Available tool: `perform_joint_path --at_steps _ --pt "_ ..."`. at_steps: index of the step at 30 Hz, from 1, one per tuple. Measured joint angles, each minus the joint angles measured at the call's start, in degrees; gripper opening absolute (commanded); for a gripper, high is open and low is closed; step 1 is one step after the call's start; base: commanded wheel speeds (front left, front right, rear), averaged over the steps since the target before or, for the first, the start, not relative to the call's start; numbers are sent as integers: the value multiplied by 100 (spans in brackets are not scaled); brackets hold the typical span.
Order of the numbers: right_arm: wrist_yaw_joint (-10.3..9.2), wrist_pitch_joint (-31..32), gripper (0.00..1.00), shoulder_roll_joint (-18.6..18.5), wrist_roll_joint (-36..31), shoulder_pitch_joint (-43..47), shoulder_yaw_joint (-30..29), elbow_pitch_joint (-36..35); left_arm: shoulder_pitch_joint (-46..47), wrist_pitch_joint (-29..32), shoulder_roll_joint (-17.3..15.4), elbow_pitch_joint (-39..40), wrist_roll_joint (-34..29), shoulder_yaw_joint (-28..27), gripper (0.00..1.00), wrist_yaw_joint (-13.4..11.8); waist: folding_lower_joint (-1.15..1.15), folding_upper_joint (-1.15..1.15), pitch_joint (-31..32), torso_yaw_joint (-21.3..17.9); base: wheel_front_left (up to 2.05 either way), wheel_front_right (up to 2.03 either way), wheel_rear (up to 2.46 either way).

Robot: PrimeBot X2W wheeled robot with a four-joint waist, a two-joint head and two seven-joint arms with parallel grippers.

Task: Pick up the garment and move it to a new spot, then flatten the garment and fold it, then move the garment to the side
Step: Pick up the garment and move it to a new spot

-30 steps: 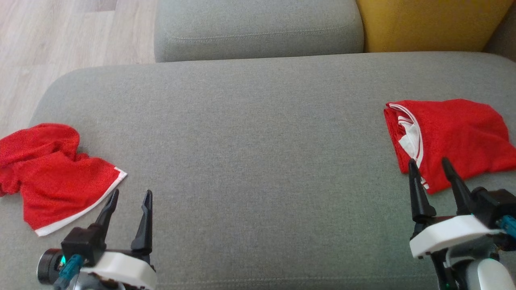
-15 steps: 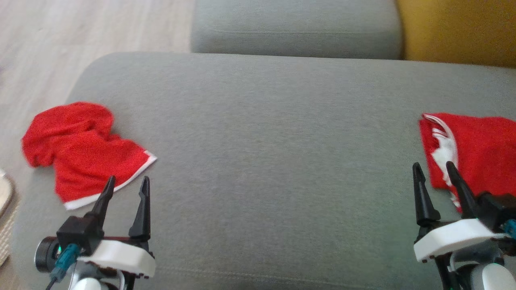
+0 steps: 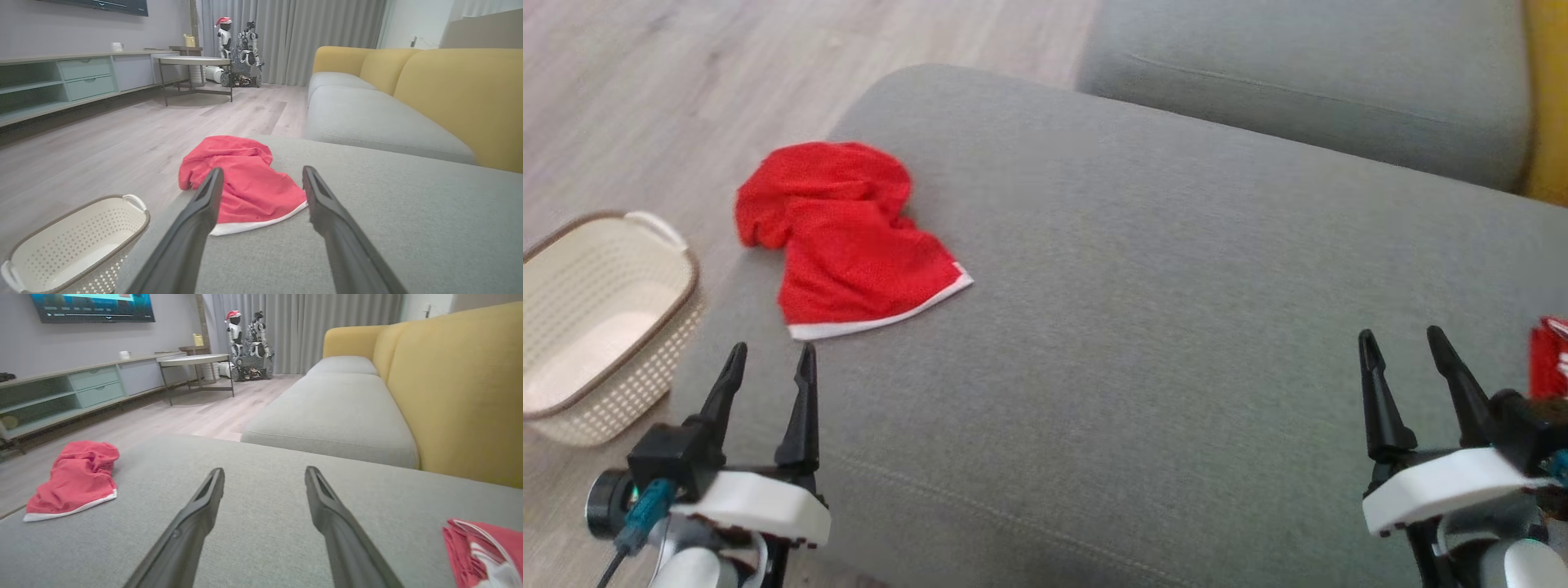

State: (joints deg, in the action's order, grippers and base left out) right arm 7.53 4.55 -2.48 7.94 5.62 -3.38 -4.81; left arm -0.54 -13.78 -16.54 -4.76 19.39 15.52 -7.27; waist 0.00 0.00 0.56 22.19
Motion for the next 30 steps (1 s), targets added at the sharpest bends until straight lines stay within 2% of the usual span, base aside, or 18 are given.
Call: perform_joint_path --at_steps 5,17,24,30 --pt "0 1 100 0 -4 -8 9 -4 1 -2 -25 -36 1 -53 100 3 0 0 -14 216 0 0 0" --pt "0 85 100 1 13 -20 42 -75 197 -43 -15 -99 121 -90 100 33 0 0 -192 205 0 0 0" --pt "0 257 100 0 -96 -324 76 -333 1084 -45 78 -257 277 -169 100 196 0 0 -691 73 0 0 0" --pt "0 428 100 -4 -294 -798 36 -649 2164 -53 172 -754 505 -367 100 416 1 0 -1348 -129 0 0 0"
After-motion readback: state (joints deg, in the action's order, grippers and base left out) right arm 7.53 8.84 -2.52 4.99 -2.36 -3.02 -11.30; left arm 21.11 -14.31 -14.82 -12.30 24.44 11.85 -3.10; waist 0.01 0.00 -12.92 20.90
